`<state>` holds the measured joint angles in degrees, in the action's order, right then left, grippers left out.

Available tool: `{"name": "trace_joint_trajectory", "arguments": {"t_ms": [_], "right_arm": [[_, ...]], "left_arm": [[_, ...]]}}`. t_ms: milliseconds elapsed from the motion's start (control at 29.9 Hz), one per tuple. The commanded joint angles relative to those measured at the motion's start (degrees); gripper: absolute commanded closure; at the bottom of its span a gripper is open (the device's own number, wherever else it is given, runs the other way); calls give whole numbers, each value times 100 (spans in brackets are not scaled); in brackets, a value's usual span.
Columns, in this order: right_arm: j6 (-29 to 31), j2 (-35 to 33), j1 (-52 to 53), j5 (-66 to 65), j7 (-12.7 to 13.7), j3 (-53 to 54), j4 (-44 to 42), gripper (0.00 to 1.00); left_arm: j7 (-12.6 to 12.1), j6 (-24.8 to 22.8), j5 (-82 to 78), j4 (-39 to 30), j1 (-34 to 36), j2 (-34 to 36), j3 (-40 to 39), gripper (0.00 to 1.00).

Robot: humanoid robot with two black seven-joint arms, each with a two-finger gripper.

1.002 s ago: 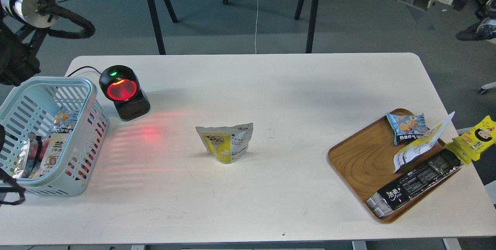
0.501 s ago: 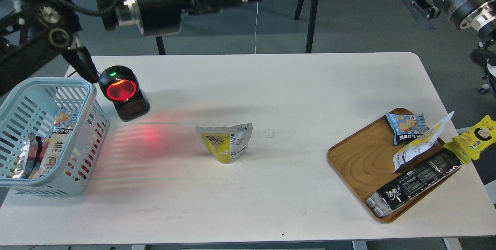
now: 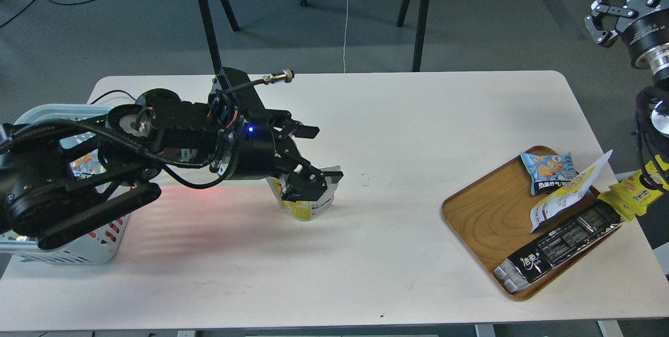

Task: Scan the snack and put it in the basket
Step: 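Reach the left gripper to the snack bag and grasp it, then hold the snack bag in front of the scanner with the left gripper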

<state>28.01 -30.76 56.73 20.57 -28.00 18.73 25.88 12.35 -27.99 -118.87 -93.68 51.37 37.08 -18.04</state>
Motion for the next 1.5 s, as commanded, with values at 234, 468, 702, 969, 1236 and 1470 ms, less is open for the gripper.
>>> {"name": "trace_joint_trajectory", "arguments": {"t_ms": [234,468,702,969,1236,1470], "right_arm": [[-1,167,13,-1,0,17,-39,1],[-1,149,13,-1,0,131,-39,1],[-1,106,13,-1,0,131,-13,1],[-1,70,75,-1,0,131,-4,1],[-1,35,119,-1,0,184,-4,1],[-1,44,136,-1,0,193,5,1]], "left_arm": [[-22,-1,-613,122,-83,-131,292,49],[-22,-1,-613,280,-74,-131,283,87],[5,-1,-613,377,-57,-131,275,100],[162,-1,-613,114,-39,193,82,100],[690,-1,-613,-248,-57,1520,-296,100],[1085,-1,-613,236,-30,1855,-823,100]]}}
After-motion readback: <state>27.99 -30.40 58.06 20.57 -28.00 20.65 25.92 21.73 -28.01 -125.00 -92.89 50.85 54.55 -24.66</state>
